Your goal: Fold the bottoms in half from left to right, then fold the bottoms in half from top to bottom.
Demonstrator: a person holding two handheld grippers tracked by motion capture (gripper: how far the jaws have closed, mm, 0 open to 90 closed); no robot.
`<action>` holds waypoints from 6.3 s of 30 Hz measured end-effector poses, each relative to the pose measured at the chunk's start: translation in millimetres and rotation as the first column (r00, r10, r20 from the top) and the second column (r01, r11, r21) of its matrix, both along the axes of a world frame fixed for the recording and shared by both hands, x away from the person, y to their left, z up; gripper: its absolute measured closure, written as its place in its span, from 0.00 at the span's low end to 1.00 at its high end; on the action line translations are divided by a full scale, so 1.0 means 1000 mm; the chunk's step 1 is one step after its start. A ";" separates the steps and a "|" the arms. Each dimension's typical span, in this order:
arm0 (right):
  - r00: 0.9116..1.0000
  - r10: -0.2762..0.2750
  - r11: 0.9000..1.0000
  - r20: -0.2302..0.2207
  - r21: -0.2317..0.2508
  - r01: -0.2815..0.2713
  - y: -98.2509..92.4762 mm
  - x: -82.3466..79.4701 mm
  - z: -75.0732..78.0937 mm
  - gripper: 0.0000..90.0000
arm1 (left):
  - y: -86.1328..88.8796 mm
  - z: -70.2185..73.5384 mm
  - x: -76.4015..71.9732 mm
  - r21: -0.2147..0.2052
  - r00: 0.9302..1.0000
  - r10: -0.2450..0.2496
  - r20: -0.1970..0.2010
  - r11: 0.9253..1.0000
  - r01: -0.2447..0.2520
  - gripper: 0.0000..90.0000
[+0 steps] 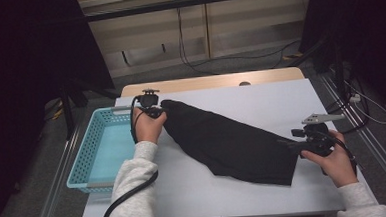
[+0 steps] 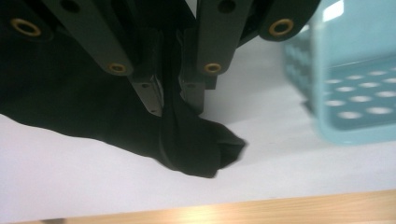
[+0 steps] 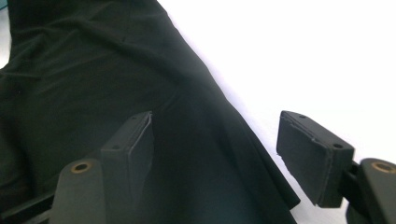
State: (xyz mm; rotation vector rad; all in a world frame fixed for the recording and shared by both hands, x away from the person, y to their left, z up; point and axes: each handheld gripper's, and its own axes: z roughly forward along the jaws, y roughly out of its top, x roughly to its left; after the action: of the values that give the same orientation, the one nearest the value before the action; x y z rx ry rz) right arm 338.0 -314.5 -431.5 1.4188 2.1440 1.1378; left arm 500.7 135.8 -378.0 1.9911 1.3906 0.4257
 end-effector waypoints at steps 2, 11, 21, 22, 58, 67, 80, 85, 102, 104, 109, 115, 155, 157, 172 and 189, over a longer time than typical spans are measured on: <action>1.000 -0.002 1.000 0.001 0.000 0.002 0.000 0.000 0.000 0.31 | -0.010 -0.001 -0.005 -0.003 0.999 -0.044 0.007 0.999 0.044 0.91; 1.000 -0.001 1.000 -0.001 -0.003 0.001 0.000 -0.001 0.000 0.30 | -0.027 -0.014 -0.020 -0.089 0.987 -0.159 -0.007 0.983 0.158 0.91; 1.000 0.004 1.000 -0.009 -0.003 -0.005 0.003 0.000 -0.002 0.30 | -0.040 -0.033 -0.037 -0.148 0.968 -0.250 -0.008 0.958 0.246 0.91; 1.000 0.004 1.000 -0.009 -0.003 -0.005 0.003 0.000 -0.002 0.30 | -0.042 -0.035 -0.039 -0.150 0.966 -0.258 -0.007 0.956 0.254 0.91; 0.999 0.025 1.000 -0.020 -0.018 -0.025 0.009 0.001 -0.006 0.30 | -0.073 -0.043 -0.065 -0.206 0.914 -0.406 0.011 0.893 0.400 0.91; 0.999 0.028 0.999 -0.020 -0.017 -0.029 0.009 0.000 -0.005 0.30 | -0.076 -0.041 -0.071 -0.209 0.901 -0.434 0.016 0.880 0.427 0.90; 0.999 0.034 0.999 -0.018 -0.020 -0.035 0.011 0.000 -0.005 0.30 | -0.088 -0.039 -0.083 -0.195 0.875 -0.483 0.013 0.857 0.476 0.90; 0.999 0.035 0.999 -0.019 -0.021 -0.035 0.011 0.001 -0.005 0.30 | -0.094 -0.041 -0.087 -0.179 0.859 -0.512 0.003 0.845 0.504 0.88; 0.999 0.049 0.998 -0.019 -0.025 -0.049 0.015 0.002 -0.006 0.30 | -0.088 -0.035 -0.083 -0.232 0.866 -0.498 0.044 0.838 0.493 0.58; 0.999 0.049 0.998 -0.019 -0.026 -0.049 0.016 0.002 -0.005 0.30 | -0.086 -0.033 -0.082 -0.237 0.869 -0.491 0.058 0.839 0.490 0.54; 0.998 0.053 0.998 -0.018 -0.027 -0.053 0.016 0.002 -0.005 0.30 | -0.081 -0.030 -0.079 -0.226 0.874 -0.480 0.072 0.846 0.483 0.41; 0.998 0.060 0.998 -0.014 -0.030 -0.061 0.020 0.003 -0.004 0.29 | -0.072 -0.030 -0.074 -0.207 0.884 -0.461 0.077 0.860 0.466 0.30; 0.986 0.169 0.983 0.001 -0.075 -0.169 0.082 0.034 -0.007 0.39 | -0.032 -0.042 -0.079 -0.112 0.941 -0.332 0.056 0.935 0.337 0.18; 0.985 0.170 0.983 0.001 -0.068 -0.170 0.087 0.038 -0.008 0.39 | -0.031 -0.042 -0.081 -0.106 0.943 -0.328 0.063 0.937 0.333 0.18; 0.988 0.157 0.987 0.004 -0.020 -0.157 0.112 0.078 -0.012 0.54 | -0.020 -0.045 -0.092 -0.083 0.942 -0.328 0.069 0.939 0.333 0.17; 0.970 0.240 0.971 -0.036 0.009 -0.240 0.129 0.086 -0.019 0.98 | -0.016 -0.045 -0.096 -0.085 0.946 -0.314 0.080 0.944 0.320 0.17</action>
State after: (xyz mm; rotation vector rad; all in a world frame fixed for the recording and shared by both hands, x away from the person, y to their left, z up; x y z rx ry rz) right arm 423.9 -186.0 -450.1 1.2147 2.3910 1.2088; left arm 405.0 119.7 -422.7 2.0542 1.0055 0.2676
